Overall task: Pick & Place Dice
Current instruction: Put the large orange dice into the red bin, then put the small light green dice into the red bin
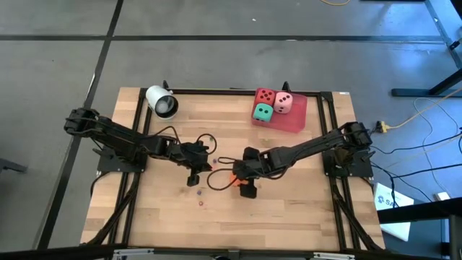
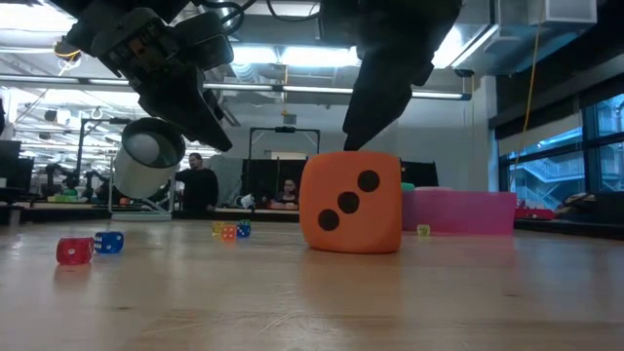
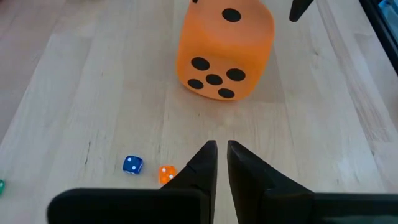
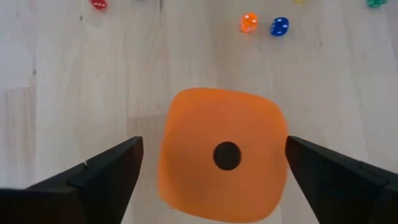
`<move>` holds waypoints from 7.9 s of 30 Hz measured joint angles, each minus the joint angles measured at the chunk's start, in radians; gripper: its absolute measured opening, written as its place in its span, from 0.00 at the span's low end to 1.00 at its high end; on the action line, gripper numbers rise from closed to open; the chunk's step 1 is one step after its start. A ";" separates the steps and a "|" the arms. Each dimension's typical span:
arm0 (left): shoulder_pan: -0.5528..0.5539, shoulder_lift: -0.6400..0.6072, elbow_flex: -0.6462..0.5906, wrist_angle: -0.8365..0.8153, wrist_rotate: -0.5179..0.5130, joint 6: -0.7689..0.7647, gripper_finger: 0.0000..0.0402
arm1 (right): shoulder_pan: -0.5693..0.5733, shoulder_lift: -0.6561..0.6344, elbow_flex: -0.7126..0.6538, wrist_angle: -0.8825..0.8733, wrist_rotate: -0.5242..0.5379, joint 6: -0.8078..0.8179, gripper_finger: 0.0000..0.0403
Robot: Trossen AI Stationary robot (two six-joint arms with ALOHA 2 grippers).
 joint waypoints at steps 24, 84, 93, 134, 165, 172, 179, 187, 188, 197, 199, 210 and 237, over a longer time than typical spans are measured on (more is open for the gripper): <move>0.000 0.000 0.000 0.000 -0.003 -0.008 0.08 | -0.021 0.030 -0.015 -0.003 -0.003 0.075 0.95; -0.001 0.000 -0.001 -0.001 -0.003 -0.010 0.08 | -0.030 0.014 -0.019 -0.130 0.074 -0.054 0.37; -0.001 0.000 0.000 0.002 -0.003 -0.009 0.08 | -0.035 -0.056 -0.024 -0.257 0.159 -0.034 0.30; 0.001 0.000 0.000 0.007 -0.007 0.003 0.05 | -0.387 -0.362 -0.090 -0.626 0.578 -0.180 0.18; 0.001 0.000 0.000 0.007 -0.030 -0.001 0.05 | -0.513 -0.362 -0.451 -0.108 0.439 -0.402 0.10; 0.001 0.000 0.000 0.007 -0.032 -0.001 0.05 | -0.524 -0.362 -0.451 -0.089 0.375 -0.402 0.43; 0.001 0.000 0.000 0.007 -0.033 -0.001 0.05 | -0.555 -0.362 -0.451 -0.086 0.283 -0.411 0.70; 0.001 0.000 0.000 0.007 -0.034 -0.001 0.05 | -0.530 -0.383 -0.382 -0.147 0.388 -0.425 0.79; 0.001 0.000 0.000 0.007 -0.035 0.000 0.05 | -0.526 -0.391 -0.365 -0.146 0.388 -0.425 0.78; 0.001 0.000 0.000 0.007 -0.137 0.068 0.05 | -0.469 -0.511 -0.298 -0.031 0.181 -0.319 0.75; 0.001 0.000 0.000 0.007 -0.174 0.088 0.05 | -0.452 -0.532 -0.298 0.037 0.094 -0.293 0.74; 0.001 -0.110 -0.002 -0.030 -0.274 0.134 0.05 | -0.301 -0.536 -0.552 0.676 -0.034 -0.262 0.74; 0.001 -0.368 -0.219 0.175 -0.465 0.094 0.06 | -0.169 -0.153 -0.700 1.484 0.067 -0.038 0.74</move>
